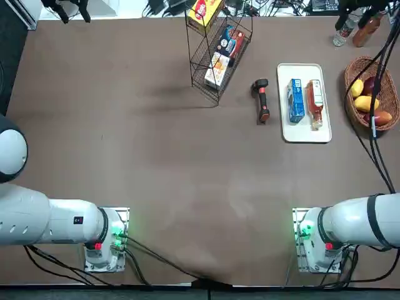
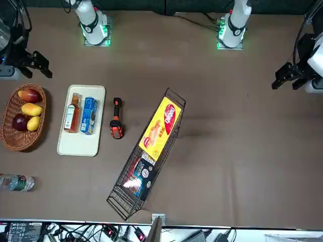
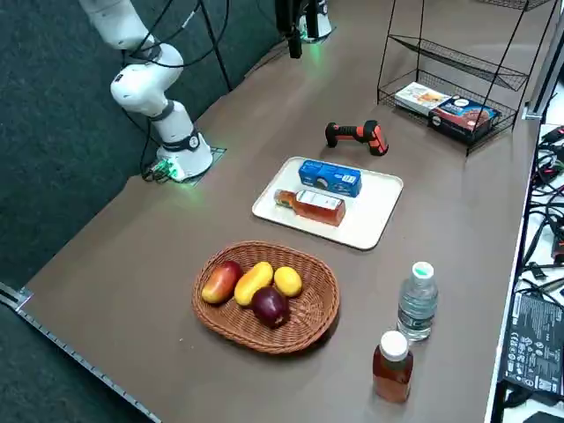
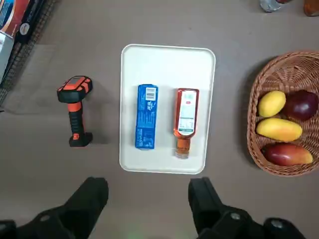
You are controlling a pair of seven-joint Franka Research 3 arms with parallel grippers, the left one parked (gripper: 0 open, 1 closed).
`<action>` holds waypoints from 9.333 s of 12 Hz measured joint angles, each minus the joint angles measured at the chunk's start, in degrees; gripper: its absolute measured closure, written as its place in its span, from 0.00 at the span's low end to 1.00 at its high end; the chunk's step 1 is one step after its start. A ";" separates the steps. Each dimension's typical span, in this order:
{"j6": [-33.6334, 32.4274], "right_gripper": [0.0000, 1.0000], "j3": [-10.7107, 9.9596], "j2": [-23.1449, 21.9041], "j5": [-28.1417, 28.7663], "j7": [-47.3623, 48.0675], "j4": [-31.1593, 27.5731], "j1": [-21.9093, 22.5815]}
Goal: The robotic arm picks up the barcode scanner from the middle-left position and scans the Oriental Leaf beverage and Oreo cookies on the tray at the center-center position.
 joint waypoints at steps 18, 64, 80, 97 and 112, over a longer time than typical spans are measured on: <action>28.37 0.00 0.51 11.82 4.42 11.74 -17.05 17.91; 36.32 0.57 -1.32 11.50 4.60 16.07 -25.17 10.80; 29.88 0.57 -1.34 12.63 4.60 1.43 -24.03 1.98; 31.58 0.57 -1.40 13.49 3.50 0.69 -23.16 -0.63; 29.35 0.57 -1.59 15.50 3.45 -10.11 -21.79 -10.27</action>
